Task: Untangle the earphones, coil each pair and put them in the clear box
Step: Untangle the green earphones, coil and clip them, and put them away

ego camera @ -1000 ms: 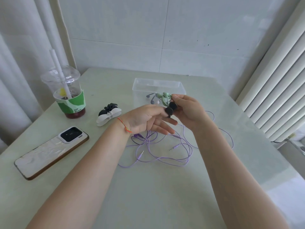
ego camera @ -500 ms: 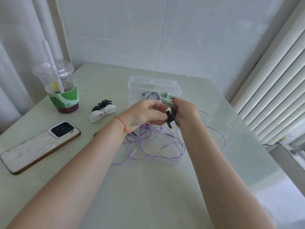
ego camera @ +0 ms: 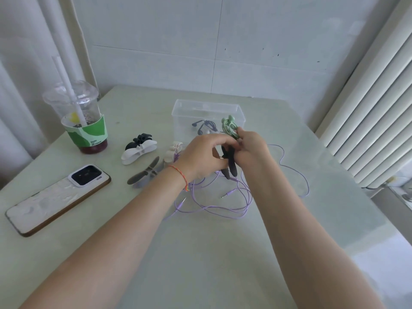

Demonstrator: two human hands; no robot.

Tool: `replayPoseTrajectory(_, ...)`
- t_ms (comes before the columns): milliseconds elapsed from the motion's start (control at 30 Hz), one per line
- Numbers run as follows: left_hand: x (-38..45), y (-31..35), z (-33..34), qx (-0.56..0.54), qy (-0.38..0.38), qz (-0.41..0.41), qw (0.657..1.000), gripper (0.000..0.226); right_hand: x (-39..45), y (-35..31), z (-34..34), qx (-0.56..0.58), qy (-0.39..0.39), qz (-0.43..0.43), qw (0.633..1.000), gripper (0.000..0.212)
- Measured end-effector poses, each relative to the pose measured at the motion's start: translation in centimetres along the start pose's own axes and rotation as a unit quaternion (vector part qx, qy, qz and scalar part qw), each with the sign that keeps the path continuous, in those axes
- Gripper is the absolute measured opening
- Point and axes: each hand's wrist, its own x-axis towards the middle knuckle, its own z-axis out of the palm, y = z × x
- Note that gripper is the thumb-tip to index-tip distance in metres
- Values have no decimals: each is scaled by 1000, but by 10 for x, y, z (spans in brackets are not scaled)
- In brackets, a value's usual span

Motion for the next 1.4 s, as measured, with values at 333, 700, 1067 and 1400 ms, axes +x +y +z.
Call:
replayPoseTrajectory(333, 3, -8, -19, -202, -13, -93, 975, 28, 3, 0, -3, 99, -18, 4, 995, 20)
replayPoseTrajectory(700, 3, -7, 0, -362, 15, -135, 922, 14, -18, -2, 3, 82, 3, 1, 997, 21)
replayPoseTrajectory(1067, 6, -10, -17, -269, 27, -166, 948, 21, -23, -19, -7, 141, -87, -13, 986, 15)
replayPoseTrajectory(1400, 10, -25, -33, -154, 68, -163, 972, 23, -36, -19, -9, -134, -258, -145, 946, 15)
